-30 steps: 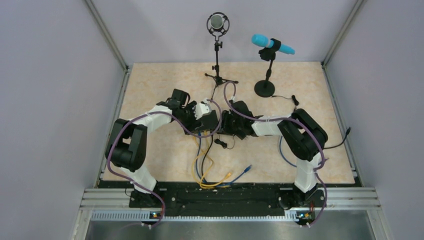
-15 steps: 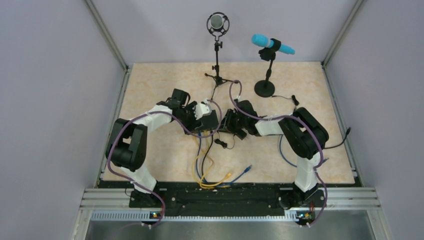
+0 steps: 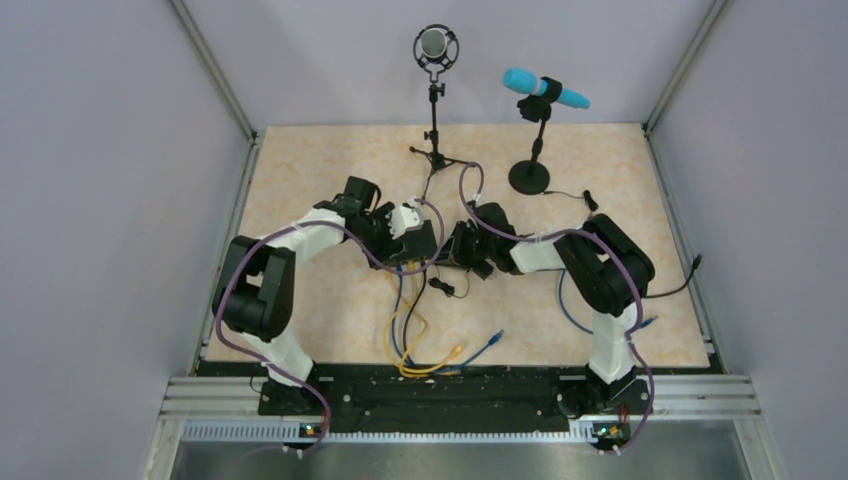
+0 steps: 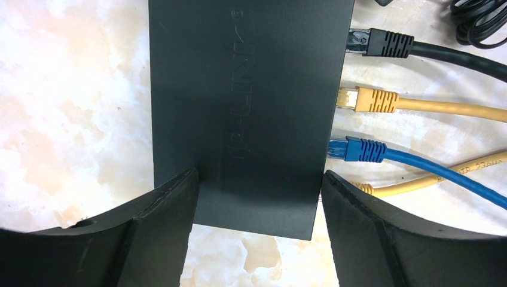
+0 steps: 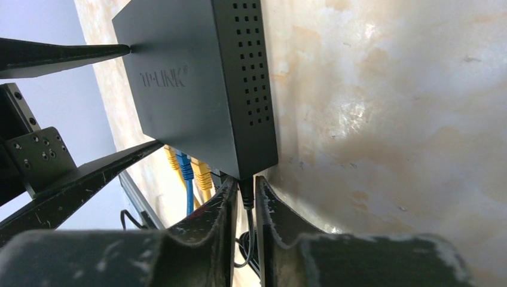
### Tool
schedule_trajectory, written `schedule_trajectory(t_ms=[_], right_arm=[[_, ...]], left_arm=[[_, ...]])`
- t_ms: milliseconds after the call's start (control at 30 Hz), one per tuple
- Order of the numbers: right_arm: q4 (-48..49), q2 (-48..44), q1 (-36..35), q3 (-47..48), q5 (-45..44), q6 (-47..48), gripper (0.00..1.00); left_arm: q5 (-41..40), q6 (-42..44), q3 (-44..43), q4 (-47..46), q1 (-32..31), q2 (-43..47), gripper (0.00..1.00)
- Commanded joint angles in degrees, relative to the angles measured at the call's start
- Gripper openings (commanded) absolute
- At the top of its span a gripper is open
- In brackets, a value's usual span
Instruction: Pull the plug from the switch port
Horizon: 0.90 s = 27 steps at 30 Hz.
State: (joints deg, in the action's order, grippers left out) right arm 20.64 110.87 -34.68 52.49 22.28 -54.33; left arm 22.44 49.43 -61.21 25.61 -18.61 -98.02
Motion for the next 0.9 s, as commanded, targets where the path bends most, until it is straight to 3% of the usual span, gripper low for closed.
schedule_trajectory(t_ms=[0, 133, 867], right_arm=[[1.82, 1.27, 0.67, -0.08, 0.44, -0.53, 0.13], [1.49, 0.84, 0.62, -0.28, 0.24, -0.18, 0.0], [0.28, -1.03, 0.66, -2.72, 3.94, 2.35, 0.0]], left_arm=[[-0.3, -0.48, -0.33, 3.17, -0.08, -2.83, 0.78], [-0.81, -0.8, -0.44, 3.24, -0.1, -3.25, 0.77], [-1.54, -0.26, -1.26, 4.72, 0.2, -4.39, 0.76]])
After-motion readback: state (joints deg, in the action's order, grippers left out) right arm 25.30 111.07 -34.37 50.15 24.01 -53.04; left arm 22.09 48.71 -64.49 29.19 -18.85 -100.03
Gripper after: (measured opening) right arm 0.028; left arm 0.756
